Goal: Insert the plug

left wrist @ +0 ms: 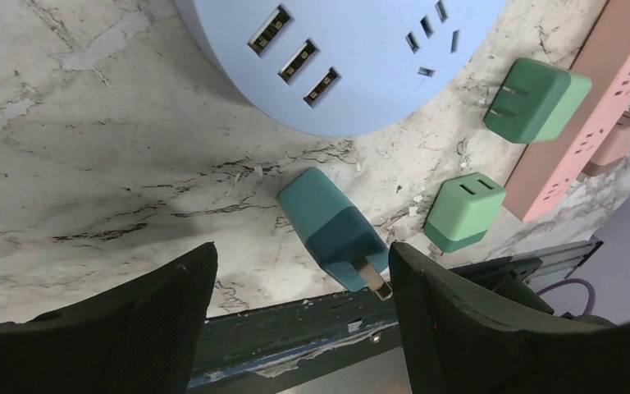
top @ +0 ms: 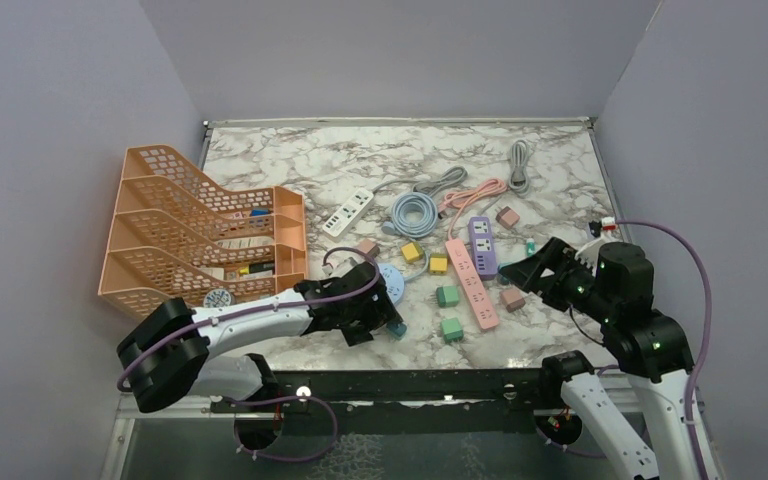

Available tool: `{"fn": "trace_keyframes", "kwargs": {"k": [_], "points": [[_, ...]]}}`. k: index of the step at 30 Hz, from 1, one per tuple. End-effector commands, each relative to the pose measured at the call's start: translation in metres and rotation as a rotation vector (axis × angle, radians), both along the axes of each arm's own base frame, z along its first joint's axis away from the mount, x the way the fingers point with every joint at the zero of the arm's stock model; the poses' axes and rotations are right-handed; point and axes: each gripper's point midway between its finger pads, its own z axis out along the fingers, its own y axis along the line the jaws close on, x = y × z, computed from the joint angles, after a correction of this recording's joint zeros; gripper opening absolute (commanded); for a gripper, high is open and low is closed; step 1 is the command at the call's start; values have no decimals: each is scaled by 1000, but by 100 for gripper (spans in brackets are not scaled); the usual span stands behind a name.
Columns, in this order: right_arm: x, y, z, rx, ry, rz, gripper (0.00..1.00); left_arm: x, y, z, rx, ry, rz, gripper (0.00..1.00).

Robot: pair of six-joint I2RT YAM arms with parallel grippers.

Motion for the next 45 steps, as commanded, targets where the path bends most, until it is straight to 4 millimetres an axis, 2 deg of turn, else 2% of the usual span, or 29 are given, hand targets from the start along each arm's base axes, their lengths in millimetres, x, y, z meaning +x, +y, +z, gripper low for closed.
{"fn": "trace_keyframes", "kwargs": {"k": [1,9,13,20,26,29,34,40,45], "points": [[1,-6,-5,-17,2,-31,75,6,-6,3,-12,11,68,78],[0,-6,-11,-18,10,-33,75,6,-15,-6,5,41,60,76],[0,-6,-14,-18,15,-31,75,7,-20,-10,17,54,50,62],[-1,-6,-16,-19,20,-31,75,10,-21,-5,15,24,37,38],[-2,3,-14,2,2,30,75,22,-29,19,-4,-92,-49,26],[-7,20,-9,34,-43,154,75,31,-39,39,-14,-179,-143,25],[-20,52,4,131,-125,406,75,45,-62,93,-63,-367,-327,20],[-26,70,29,238,-206,532,75,43,-96,194,-272,-595,-526,19],[-27,77,75,333,-317,553,75,25,-111,270,-475,-719,-628,18]]}}
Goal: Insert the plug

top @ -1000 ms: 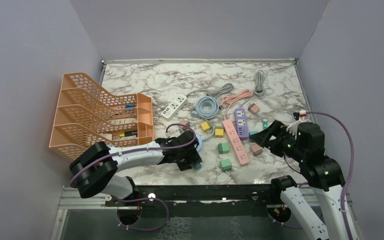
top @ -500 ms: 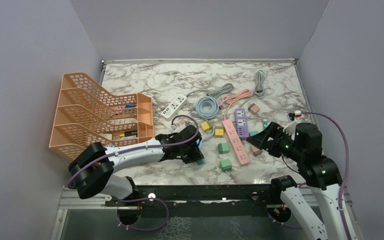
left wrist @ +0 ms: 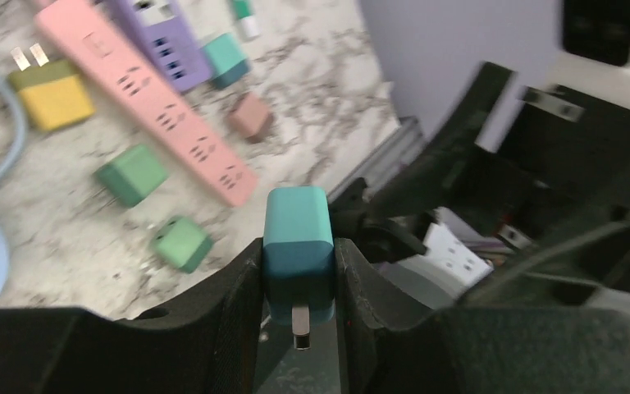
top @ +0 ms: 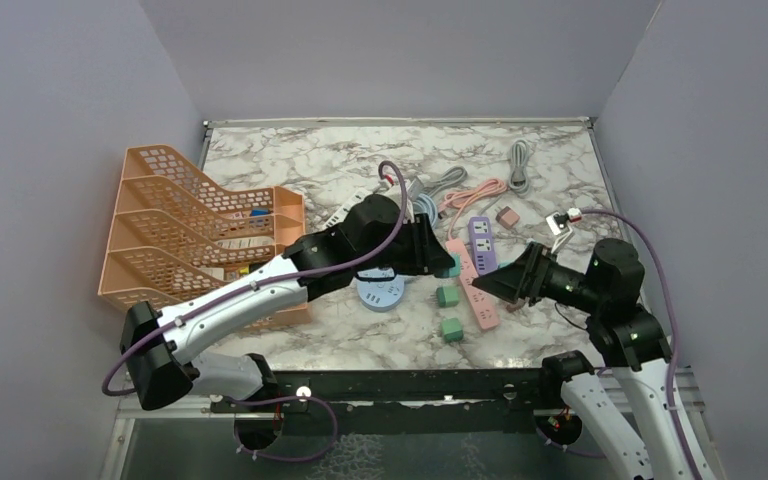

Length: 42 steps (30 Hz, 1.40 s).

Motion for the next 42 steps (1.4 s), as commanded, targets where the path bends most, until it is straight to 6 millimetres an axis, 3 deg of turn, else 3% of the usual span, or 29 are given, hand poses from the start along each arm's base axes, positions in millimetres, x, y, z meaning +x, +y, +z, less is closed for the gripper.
{"fn": "trace_keyframes", "kwargs": {"k": [1,6,12,18,23,25,30,35,39,41,42], "points": [[-5,12,62,140,-177,86,75,-24,-13,83,-211,-154,-203,18],[-1,21,81,210,-189,153,74,-41,-19,129,-354,-184,-295,17],[-1,27,99,263,-221,226,61,-50,-23,152,-445,-203,-350,17],[-6,30,106,306,-214,271,38,-51,-23,153,-462,-215,-358,16],[-10,32,109,349,-209,314,27,-54,-21,154,-490,-227,-363,16],[-11,32,108,361,-203,329,26,-54,-21,153,-492,-226,-363,16],[-9,34,108,371,-200,344,38,-52,-22,148,-491,-221,-354,16],[-5,35,106,373,-191,353,37,-52,-24,144,-501,-214,-359,16],[-1,36,100,365,-188,357,15,-48,-23,138,-483,-216,-343,17],[2,36,93,352,-178,349,3,-44,-21,131,-462,-217,-319,23],[5,36,90,343,-176,342,2,-40,-19,127,-447,-219,-301,29]]}}
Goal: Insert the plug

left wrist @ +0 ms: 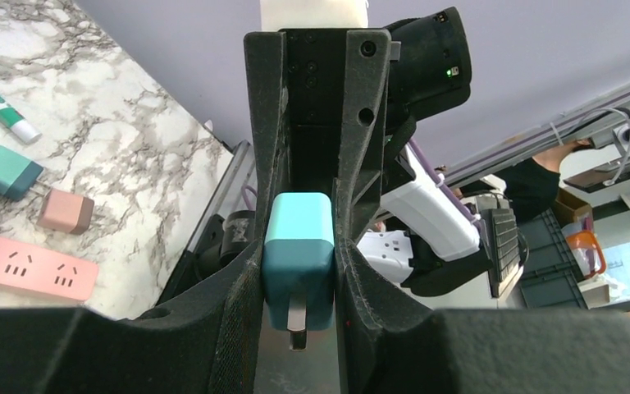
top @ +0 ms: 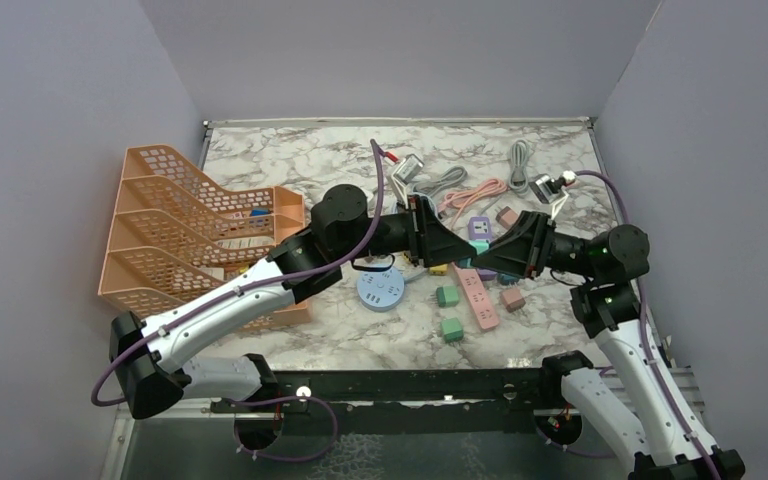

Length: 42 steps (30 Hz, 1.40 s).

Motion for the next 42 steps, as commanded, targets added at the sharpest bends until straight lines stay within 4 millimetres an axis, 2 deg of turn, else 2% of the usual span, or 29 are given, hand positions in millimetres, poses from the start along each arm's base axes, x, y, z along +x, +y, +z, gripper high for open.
{"fn": "trace_keyframes", "kwargs": {"k": [1,6,9,12,15,18,21,27,34,38,42], "points": [[10,1,-13,-26,-12,-26,1,2,6,-12,28,-20,29,36],[29,-1,-43,-128,-23,-97,1,29,29,-42,143,-49,178,70],[45,-4,-72,-224,-21,-156,1,53,56,-66,274,-82,338,84],[63,-12,-106,-344,28,-230,1,75,95,-93,432,-135,525,90],[79,-24,-136,-464,84,-319,1,84,132,-112,538,-212,649,93],[92,-39,-154,-556,128,-420,1,82,157,-133,606,-256,698,95],[99,-50,-163,-619,146,-491,1,76,174,-154,650,-273,706,96],[115,-81,-178,-813,141,-603,1,63,193,-194,666,-265,710,96],[137,-104,-183,-1000,57,-661,1,67,192,-189,627,-316,726,95],[145,-99,-190,-1035,25,-619,1,66,191,-188,624,-321,718,95],[152,-94,-206,-1092,44,-583,1,66,191,-185,618,-335,713,95]]}}
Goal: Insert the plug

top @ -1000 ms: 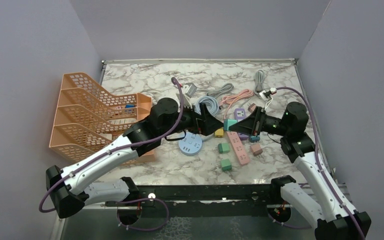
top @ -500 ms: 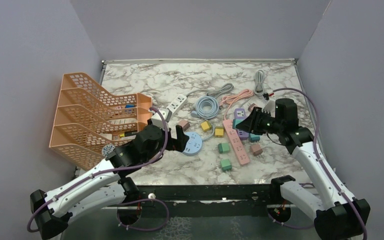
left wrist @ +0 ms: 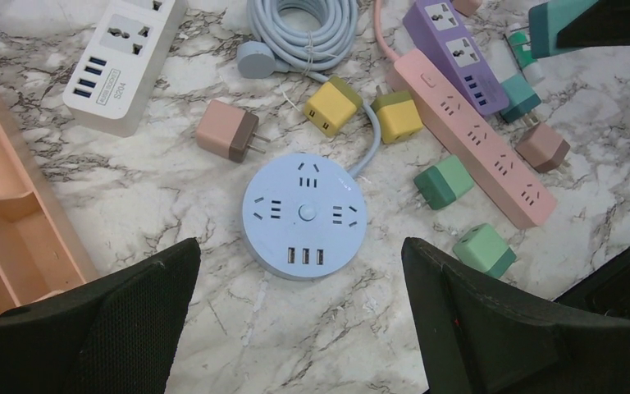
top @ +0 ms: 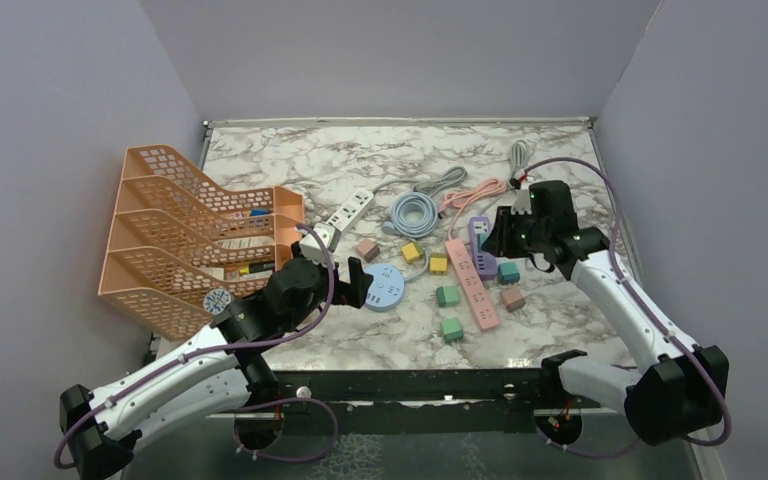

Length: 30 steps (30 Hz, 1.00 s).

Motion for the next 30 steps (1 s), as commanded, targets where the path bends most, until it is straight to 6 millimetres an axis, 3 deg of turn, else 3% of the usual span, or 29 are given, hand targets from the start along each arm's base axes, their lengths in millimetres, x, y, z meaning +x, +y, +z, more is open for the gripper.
{"fn": "trace_keyframes", "kwargs": {"k": [1,5,14,22,30], "points": [[17,-3,-5,-87,-7,7,2,4,-1,16,-25,-55,0,95],[31,-6,-14,-122,48,-63,1,1,-3,15,-21,-42,-19,95],[59,-36,-40,-333,175,-191,1,2,-8,10,39,-34,-59,95],[94,-28,-45,-351,163,-181,1,2,-10,7,50,-20,-67,95],[102,-27,-63,-401,253,-139,1,2,-9,9,33,-27,-54,95]]}}
